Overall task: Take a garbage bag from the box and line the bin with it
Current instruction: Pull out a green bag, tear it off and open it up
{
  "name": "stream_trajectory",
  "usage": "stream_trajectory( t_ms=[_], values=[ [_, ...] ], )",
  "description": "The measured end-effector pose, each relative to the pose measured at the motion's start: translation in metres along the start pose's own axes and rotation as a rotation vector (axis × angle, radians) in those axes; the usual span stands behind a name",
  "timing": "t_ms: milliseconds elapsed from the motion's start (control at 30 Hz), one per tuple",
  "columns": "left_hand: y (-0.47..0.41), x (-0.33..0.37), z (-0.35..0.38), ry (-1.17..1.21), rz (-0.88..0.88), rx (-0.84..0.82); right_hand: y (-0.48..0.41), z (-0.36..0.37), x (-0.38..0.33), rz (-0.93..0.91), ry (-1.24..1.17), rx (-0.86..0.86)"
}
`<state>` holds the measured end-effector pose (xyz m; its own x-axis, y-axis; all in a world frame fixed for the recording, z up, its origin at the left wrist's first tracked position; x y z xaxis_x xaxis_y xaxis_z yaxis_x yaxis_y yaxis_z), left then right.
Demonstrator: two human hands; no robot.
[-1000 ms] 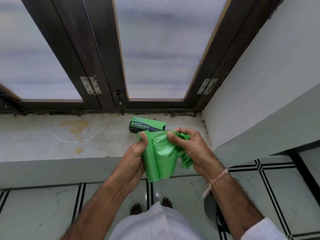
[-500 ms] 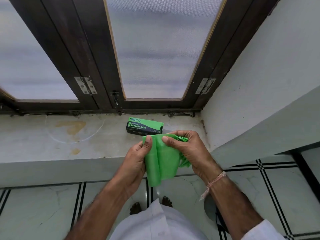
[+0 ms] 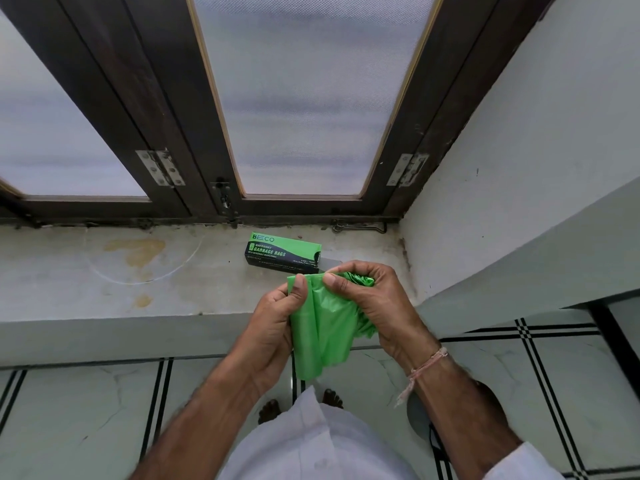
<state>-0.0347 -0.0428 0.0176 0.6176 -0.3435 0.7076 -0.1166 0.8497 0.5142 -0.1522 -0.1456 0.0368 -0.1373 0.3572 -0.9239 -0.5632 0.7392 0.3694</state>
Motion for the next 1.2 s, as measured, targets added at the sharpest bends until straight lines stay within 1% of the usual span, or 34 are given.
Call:
stream_trajectory(
  t_ms=[400, 533, 633, 733, 833, 1000, 1100, 1200],
  values=[
    [-0.006, 0.001, 0.016, 0.057, -0.013, 0.017, -0.009, -0.008, 0.002, -0.016, 0.016, -0.004],
    [-0.007, -0.002, 0.022, 0.097, -0.022, 0.024, -0.009, -0.002, 0.002, -0.079, 0.05, -0.044],
    [-0.008, -0.003, 0.029, 0.151, -0.002, 0.034, -0.008, 0.005, 0.003, -0.121, -0.006, -0.06],
    [-0.01, -0.005, 0.034, 0.206, 0.008, 0.063, -0.006, 0.009, 0.004, -0.138, -0.046, -0.034],
    [-0.014, -0.007, 0.035, 0.257, 0.001, 0.067, -0.005, 0.009, 0.008, -0.106, -0.137, 0.018],
    [-0.021, -0.01, 0.03, 0.334, -0.009, 0.119, -0.006, 0.005, 0.018, -0.001, -0.295, 0.04],
    [-0.024, -0.008, 0.027, 0.304, 0.0, 0.144, -0.005, 0.0, 0.019, 0.015, -0.296, 0.061],
    [-0.026, -0.004, 0.026, 0.233, 0.048, 0.157, -0.004, -0.004, 0.016, 0.007, -0.21, 0.019]
  ],
)
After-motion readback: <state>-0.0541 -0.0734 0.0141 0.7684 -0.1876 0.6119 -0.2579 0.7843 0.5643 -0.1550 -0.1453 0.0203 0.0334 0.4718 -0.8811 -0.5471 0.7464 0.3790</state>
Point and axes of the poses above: each hand's wrist, its own y-axis away from the middle knuckle, its own z-axis out of the palm, x = y × z, the point moved 7 cm from there along -y, towards the middle knuckle, and after that the axes turned 6 degrees about -x, right-handed, at the moved point
